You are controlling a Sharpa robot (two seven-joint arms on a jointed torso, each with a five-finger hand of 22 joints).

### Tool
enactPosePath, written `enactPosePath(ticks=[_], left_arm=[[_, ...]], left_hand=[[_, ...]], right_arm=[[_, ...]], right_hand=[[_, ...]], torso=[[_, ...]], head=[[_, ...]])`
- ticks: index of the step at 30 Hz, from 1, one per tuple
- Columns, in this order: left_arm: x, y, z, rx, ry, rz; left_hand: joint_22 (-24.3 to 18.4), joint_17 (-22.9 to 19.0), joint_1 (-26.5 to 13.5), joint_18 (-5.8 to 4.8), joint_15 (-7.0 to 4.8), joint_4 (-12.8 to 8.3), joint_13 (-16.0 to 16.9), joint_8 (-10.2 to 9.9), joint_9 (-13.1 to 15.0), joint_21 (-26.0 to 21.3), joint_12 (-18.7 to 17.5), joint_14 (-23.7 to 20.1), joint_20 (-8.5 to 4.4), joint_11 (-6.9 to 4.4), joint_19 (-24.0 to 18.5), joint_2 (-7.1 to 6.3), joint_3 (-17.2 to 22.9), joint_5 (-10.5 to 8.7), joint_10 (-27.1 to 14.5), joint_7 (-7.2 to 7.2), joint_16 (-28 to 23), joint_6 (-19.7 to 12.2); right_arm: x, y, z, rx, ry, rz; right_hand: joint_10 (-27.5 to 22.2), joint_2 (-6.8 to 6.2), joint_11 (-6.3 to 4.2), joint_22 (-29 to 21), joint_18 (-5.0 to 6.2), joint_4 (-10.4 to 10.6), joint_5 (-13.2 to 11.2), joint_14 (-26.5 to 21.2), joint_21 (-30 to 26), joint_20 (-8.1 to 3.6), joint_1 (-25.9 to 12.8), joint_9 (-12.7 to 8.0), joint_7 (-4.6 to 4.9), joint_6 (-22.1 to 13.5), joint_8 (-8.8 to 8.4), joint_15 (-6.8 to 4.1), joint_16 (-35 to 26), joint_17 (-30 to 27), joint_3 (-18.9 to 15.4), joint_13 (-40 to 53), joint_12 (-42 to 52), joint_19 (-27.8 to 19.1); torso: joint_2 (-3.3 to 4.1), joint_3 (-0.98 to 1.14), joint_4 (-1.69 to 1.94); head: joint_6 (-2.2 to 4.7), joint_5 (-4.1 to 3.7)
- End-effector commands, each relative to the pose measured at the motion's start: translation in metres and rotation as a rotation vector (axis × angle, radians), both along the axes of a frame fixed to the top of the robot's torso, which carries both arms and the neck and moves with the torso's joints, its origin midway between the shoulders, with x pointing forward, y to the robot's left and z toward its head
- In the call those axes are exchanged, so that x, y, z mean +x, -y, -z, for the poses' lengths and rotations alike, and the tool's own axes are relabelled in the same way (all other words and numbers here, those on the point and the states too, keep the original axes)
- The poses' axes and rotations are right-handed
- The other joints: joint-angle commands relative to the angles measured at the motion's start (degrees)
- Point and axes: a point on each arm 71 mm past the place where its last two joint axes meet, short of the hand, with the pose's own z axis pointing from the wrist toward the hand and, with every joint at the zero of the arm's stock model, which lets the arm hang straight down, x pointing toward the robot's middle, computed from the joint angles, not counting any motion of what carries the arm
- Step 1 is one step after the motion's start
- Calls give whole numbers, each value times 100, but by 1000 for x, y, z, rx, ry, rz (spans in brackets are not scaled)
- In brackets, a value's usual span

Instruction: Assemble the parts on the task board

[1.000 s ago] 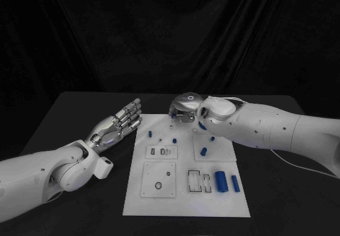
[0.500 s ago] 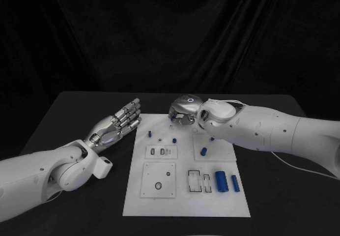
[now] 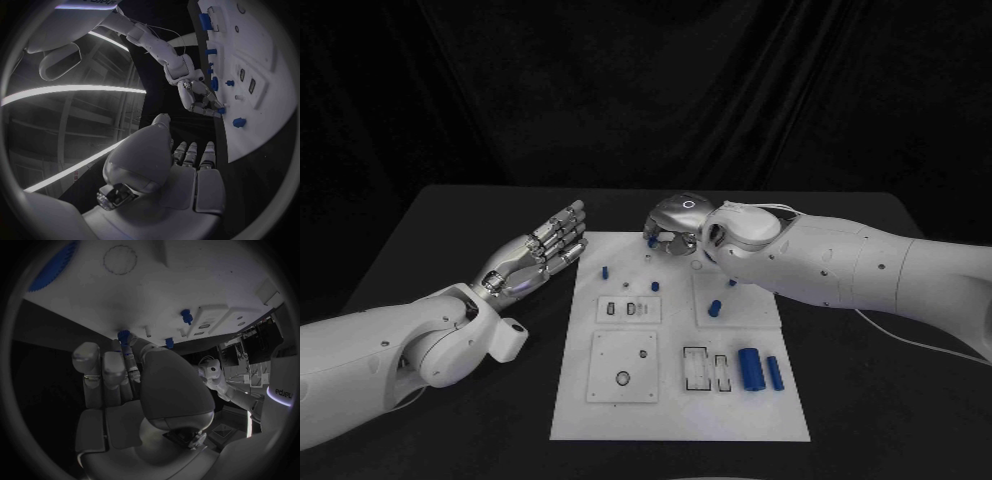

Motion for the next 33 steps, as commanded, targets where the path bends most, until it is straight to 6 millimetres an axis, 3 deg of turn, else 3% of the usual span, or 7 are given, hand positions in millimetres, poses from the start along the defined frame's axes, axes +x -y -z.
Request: enactPosePath(ticks=[1,4,9,14,19,27,33], left_arm=[[0,2,-1,-7,0,13],[0,2,-1,-5,-2,13],[0,1,-1,-4,-5,14],[0,-1,-1,-3,-5,9],[-2,-6,-1,1,-6,-2],[-3,-10,-2,5,-7,-12],[-3,-9,-1,4,-9,-6]], left_hand=[[-6,-5,27,52,55,-3,-7,23,6,-19,-38,-3,28,42,3,19,46,36,-12,38,-21,14],[-6,-5,29,51,57,-7,-7,23,5,-19,-38,-3,31,44,3,23,52,34,-12,45,-21,13],[-6,-5,29,51,57,-7,-7,23,5,-19,-38,-3,31,44,3,23,52,34,-12,45,-21,13],[-6,-5,31,51,61,-11,-7,23,6,-19,-38,-3,35,47,3,26,59,32,-12,54,-21,15],[-6,-5,31,51,61,-11,-7,23,6,-19,-38,-3,35,47,3,26,59,32,-12,54,-21,15],[-6,-5,33,51,70,-18,-7,26,9,-19,-38,-3,41,51,3,26,67,28,-12,69,-21,33],[-6,-5,32,52,75,-20,-7,27,10,-19,-38,-3,43,51,3,25,68,26,-12,75,-21,36]], right_arm=[[1,3,6,-33,-32,47],[2,5,6,-38,-35,67],[3,8,3,9,-21,84],[2,18,-8,113,22,84],[-4,40,-42,174,78,81],[-19,89,-74,174,79,154],[-22,112,-67,120,18,226]], right_hand=[[-734,-158,69,-159,3,46,-5,-162,-276,-19,-124,-41,-83,-786,-20,-22,-186,-217,-234,-11,-16,-180],[-1926,-140,142,-382,59,114,-16,-429,-715,48,-220,-104,-457,-2503,-89,36,-397,-494,-732,-6,-36,-456],[-3041,-136,142,-522,115,307,17,-644,-1043,74,-120,-141,-476,-3039,-121,69,-526,-704,-1012,-80,-89,-646],[-2078,-31,105,-515,130,353,110,-689,-1149,56,42,-88,-228,-2567,-45,42,-574,-830,-1058,19,36,-648],[-1060,165,50,-335,99,222,235,-591,-1047,0,181,11,58,-1394,135,-10,-486,-796,-1056,131,182,-488],[404,221,-140,-263,95,260,207,-641,-1140,-1,116,10,36,-843,121,-9,-583,-960,-1006,417,781,-496],[11,90,-325,-392,158,294,124,-886,-1654,-100,-43,-21,-113,-1108,-1,-126,-929,-1378,-1207,2225,2975,-727]], torso=[[1,3,2],[2,5,4],[-2,7,-4],[-28,1,-26],[-58,-9,-47],[-102,-45,-93],[-92,-32,-92]], head=[[1,1],[-5,-1],[18,18],[17,62],[-34,106],[-77,137],[-41,145]])
